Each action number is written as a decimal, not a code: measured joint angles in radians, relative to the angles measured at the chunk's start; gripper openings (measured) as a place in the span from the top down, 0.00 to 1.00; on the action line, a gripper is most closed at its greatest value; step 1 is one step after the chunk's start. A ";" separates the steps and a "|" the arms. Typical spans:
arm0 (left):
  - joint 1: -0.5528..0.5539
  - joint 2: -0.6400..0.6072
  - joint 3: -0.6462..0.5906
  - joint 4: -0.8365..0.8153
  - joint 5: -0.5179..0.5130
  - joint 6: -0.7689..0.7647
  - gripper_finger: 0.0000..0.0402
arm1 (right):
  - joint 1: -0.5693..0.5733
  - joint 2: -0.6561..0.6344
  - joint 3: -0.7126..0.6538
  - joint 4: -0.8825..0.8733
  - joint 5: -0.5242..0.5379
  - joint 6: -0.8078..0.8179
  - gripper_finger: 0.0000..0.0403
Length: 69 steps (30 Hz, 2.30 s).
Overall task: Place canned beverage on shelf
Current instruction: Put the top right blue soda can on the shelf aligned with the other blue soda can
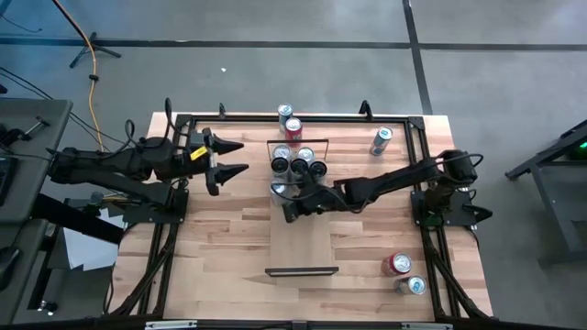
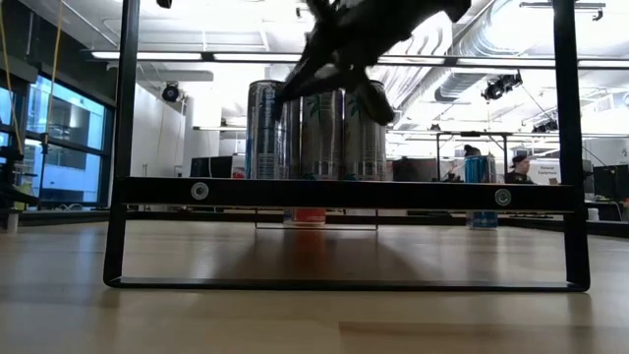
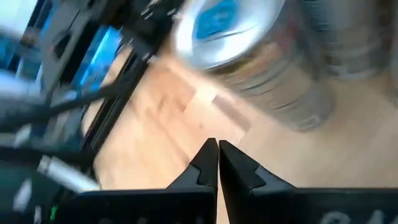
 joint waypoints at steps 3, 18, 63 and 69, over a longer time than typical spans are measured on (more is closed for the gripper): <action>0.000 -0.009 0.000 0.002 0.014 0.025 0.27 | 0.003 -0.053 0.000 -0.052 -0.030 -0.115 1.00; 0.000 -0.014 0.000 0.005 0.015 0.025 0.27 | 0.004 -0.432 0.000 -0.563 0.134 -0.485 1.00; -0.001 -0.014 0.000 0.036 0.036 -0.045 0.27 | -0.103 -0.873 -0.346 0.182 -0.107 -0.950 1.00; -0.001 -0.014 0.000 0.036 0.036 -0.045 0.27 | -0.103 -0.873 -0.346 0.166 -0.107 -0.950 1.00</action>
